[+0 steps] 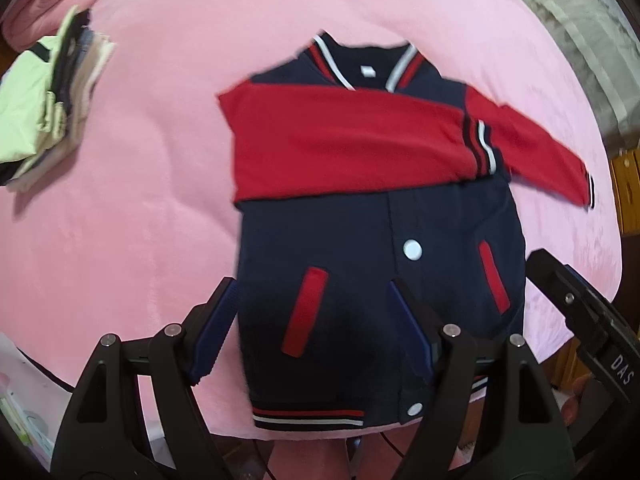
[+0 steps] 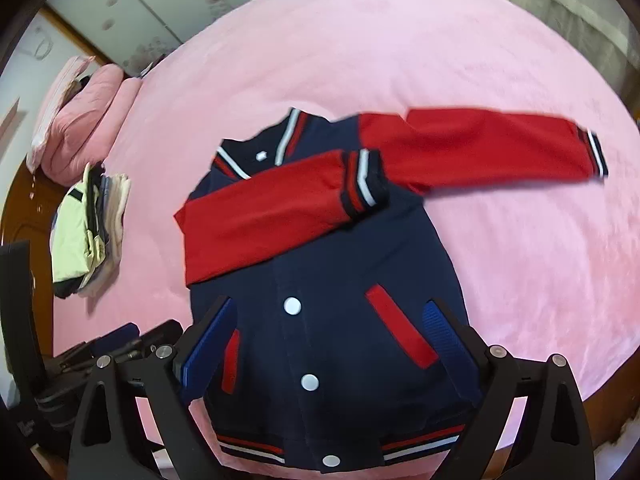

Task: Fold large clothes
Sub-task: 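Grasp the other red sleeve cuff with the right tool and lift it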

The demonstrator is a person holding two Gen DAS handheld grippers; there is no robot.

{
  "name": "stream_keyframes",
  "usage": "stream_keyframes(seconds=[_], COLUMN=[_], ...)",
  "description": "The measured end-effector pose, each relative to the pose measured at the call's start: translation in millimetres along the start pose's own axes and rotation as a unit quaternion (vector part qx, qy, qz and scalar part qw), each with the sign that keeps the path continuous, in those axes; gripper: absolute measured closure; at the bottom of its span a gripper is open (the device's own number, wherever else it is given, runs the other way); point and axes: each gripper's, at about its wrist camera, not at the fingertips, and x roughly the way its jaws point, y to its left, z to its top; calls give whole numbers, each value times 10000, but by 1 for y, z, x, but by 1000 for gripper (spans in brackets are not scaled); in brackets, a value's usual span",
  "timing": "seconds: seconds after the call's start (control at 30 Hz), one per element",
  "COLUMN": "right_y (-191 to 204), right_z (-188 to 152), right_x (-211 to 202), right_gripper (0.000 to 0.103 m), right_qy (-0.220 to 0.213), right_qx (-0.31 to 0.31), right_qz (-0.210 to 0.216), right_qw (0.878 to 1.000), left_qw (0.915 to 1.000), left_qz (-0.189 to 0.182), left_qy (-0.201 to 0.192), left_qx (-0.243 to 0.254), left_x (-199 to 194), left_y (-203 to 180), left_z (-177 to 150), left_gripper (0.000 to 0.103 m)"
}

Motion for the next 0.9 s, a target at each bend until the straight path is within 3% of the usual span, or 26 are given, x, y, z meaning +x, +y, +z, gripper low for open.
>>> stream_keyframes(seconds=[0.27, 0.53, 0.8, 0.9], right_y=[-80, -176, -285, -315], right_z=[8, 60, 111, 127], right_x=[17, 24, 39, 44], right_gripper=[7, 7, 7, 15], right_qy=[245, 435, 492, 508], right_qx=[1118, 1958, 2929, 3030], right_qz=[317, 552, 629, 633], right_qw=[9929, 9781, 9528, 9495], left_qw=[9989, 9973, 9945, 9946], left_qz=[4, -78, -68, -25], left_qy=[413, 710, 940, 967], left_qx=[238, -141, -464, -372], left_x=[19, 31, 53, 58], left_y=[-57, -129, -200, -223], left_z=[6, 38, 75, 86], left_gripper=[30, 30, 30, 30])
